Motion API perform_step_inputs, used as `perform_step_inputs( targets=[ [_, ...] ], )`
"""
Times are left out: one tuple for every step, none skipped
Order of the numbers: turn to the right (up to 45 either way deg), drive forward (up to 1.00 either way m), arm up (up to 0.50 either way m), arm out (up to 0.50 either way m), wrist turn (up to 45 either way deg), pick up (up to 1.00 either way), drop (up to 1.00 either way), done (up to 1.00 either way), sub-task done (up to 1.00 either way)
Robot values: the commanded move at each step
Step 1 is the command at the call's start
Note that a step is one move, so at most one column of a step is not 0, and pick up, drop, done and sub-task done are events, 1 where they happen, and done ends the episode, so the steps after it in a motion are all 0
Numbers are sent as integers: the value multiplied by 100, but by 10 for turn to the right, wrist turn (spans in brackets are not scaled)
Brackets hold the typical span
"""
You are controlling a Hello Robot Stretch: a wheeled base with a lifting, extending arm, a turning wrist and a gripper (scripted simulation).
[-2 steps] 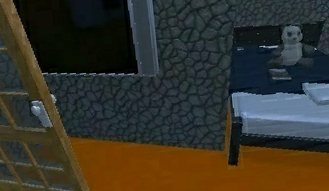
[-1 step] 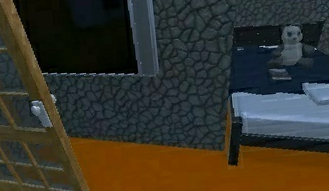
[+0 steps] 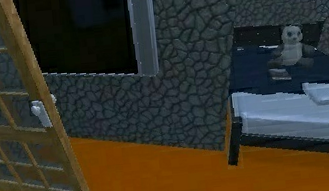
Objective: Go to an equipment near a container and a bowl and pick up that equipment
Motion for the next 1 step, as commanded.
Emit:
perform_step_inputs(
  targets=[
    [0,0,0,0,450,0,0,0,0]
  ],
)
